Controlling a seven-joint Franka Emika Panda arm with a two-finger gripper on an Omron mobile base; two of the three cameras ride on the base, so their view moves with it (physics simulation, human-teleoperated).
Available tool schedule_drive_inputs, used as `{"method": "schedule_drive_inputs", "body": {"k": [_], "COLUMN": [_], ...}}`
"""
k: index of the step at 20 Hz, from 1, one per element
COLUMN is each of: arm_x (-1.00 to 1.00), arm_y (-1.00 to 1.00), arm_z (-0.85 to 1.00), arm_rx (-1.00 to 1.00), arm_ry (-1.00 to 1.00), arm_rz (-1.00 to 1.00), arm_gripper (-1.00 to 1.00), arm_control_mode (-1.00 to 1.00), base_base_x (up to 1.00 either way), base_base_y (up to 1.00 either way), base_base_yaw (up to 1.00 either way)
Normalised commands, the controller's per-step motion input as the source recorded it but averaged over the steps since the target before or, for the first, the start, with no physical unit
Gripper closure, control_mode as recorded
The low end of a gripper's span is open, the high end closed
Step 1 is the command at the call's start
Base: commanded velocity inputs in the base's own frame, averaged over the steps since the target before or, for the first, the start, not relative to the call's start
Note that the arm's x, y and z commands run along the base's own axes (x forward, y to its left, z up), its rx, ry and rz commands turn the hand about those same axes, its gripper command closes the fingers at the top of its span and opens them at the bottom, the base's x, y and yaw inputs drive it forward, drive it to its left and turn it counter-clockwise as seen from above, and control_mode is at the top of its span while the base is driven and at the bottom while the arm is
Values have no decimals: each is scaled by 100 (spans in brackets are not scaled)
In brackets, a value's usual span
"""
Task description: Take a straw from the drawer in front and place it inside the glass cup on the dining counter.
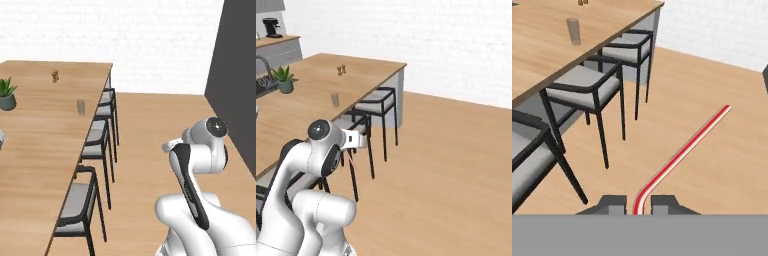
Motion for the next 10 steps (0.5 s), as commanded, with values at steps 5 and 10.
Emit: {"method": "schedule_drive_inputs", "body": {"k": [5,10], "arm_x": [0,0], "arm_y": [0,0], "arm_z": [0,0], "arm_rx": [0,0], "arm_ry": [0,0], "arm_rz": [0,0], "arm_gripper": [100,100], "arm_control_mode": [100,100], "base_base_x": [66,66], "base_base_y": [-43,-37], "base_base_yaw": [36,41]}}
